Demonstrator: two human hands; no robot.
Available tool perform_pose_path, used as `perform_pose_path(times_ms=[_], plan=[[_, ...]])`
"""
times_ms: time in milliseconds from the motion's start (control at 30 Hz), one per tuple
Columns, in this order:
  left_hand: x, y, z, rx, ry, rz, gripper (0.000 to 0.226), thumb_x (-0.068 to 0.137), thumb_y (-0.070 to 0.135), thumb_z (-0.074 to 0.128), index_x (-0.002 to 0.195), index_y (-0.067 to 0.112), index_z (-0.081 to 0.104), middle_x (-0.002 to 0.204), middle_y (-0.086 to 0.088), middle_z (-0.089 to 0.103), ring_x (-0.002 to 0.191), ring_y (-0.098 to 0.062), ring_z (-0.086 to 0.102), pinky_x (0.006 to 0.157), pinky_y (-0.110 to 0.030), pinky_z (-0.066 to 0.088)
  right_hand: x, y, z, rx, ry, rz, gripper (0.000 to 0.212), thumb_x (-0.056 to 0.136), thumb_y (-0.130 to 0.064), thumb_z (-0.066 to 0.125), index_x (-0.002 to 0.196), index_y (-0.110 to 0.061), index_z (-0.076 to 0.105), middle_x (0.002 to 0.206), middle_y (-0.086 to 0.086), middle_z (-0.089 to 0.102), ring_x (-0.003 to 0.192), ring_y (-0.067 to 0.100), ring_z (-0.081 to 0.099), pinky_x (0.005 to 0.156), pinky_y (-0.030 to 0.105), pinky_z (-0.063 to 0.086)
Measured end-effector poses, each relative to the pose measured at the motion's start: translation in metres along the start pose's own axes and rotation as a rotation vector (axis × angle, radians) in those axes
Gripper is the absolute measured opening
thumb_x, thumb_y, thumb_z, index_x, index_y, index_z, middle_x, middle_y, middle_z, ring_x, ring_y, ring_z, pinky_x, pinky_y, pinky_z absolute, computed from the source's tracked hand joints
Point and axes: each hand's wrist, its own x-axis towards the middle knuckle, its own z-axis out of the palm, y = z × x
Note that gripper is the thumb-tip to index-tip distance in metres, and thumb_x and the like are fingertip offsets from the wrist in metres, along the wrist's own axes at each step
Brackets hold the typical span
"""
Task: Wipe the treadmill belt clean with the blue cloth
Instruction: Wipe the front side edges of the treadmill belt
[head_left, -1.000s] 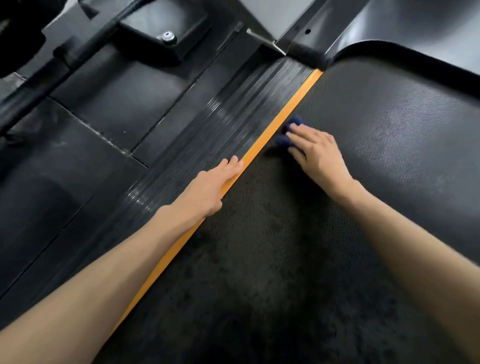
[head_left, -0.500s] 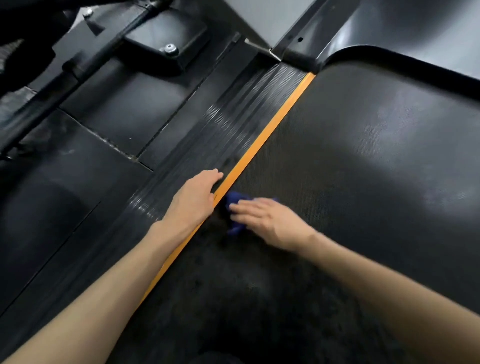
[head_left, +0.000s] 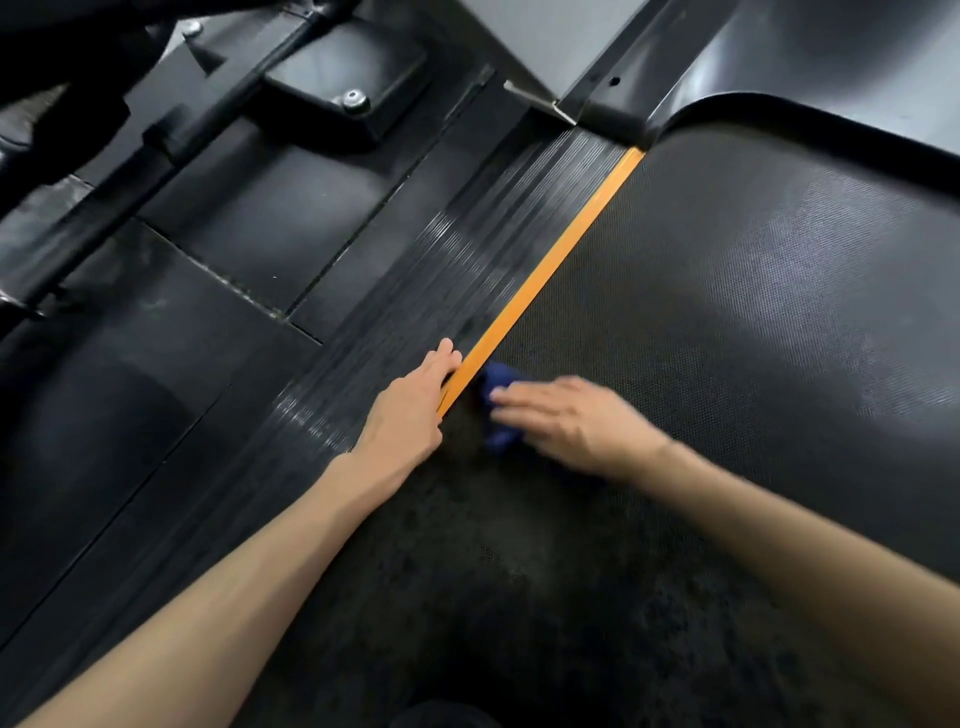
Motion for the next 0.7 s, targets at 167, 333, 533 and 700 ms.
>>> perform_pose_path(times_ms=[167,333,533,700], plan=[[0.005,0.005,-0.002,0.068,0.004,-0.067,0.082,0.084,0.0,0.061,0.147,0.027,0.017,0.14,0.003,0.048,0.095,-0.021,0.062,0.073,-0.029,0.047,-0.009,0.081,-0.028,-0.066,0.38,0.797,0.037,0.084,-0.01,0.055,0.119,-0.002,0.061,0.13,0.018,0.057,0.119,0.035,0.054,0.102,0.042,0.04],[0.002,0.009,0.001,0.109,0.019,-0.098,0.086,0.083,0.001,0.062,0.148,0.026,0.012,0.135,0.003,0.051,0.101,-0.024,0.061,0.083,-0.035,0.048,0.013,-0.066,0.023,0.061,0.189,0.47,0.027,0.081,-0.016,0.053,0.105,-0.017,0.064,0.105,0.007,0.066,0.098,0.027,0.064,0.08,0.038,0.045],[0.002,0.018,-0.002,0.199,0.028,-0.1,0.082,0.081,-0.002,0.06,0.147,0.021,0.017,0.122,-0.007,0.058,0.093,-0.028,0.061,0.076,-0.037,0.048,-0.026,-0.021,0.019,0.07,0.154,0.184,0.034,0.094,-0.021,0.045,0.123,-0.013,0.061,0.137,0.005,0.053,0.128,0.02,0.048,0.104,0.035,0.036],[0.001,0.018,0.0,0.172,0.017,-0.081,0.083,0.08,-0.006,0.058,0.146,0.019,0.016,0.138,0.0,0.048,0.09,-0.027,0.062,0.074,-0.036,0.048,-0.052,0.051,-0.021,-0.054,0.482,0.941,0.036,0.088,-0.017,0.047,0.116,-0.002,0.064,0.128,0.017,0.059,0.119,0.035,0.055,0.103,0.038,0.037]])
